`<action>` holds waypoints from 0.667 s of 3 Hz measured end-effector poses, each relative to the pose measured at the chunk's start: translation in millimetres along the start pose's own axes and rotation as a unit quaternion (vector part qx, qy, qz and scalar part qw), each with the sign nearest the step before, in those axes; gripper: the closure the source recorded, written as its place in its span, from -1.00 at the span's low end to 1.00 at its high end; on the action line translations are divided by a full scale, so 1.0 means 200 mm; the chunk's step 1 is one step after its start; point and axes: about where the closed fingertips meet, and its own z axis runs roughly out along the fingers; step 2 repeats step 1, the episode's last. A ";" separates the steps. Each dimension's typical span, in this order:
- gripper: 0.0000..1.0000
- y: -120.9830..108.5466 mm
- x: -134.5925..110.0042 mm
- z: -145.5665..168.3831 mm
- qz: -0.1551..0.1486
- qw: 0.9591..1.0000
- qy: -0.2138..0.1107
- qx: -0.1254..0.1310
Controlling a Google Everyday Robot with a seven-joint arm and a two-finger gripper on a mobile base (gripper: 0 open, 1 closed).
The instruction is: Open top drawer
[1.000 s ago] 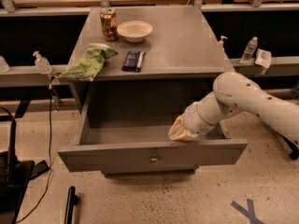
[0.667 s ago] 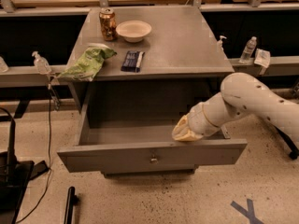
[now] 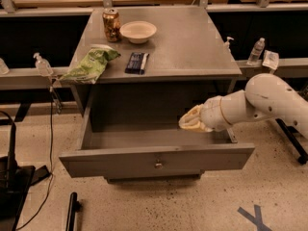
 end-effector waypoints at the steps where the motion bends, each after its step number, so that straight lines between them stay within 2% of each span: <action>1: 0.66 -0.17 -0.01 -0.04 0.031 0.998 -0.012 0.053; 2: 0.66 -0.17 -0.01 -0.04 0.031 0.998 -0.012 0.053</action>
Offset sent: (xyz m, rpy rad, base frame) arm 0.0000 0.0000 0.0000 0.0000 0.0000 0.0000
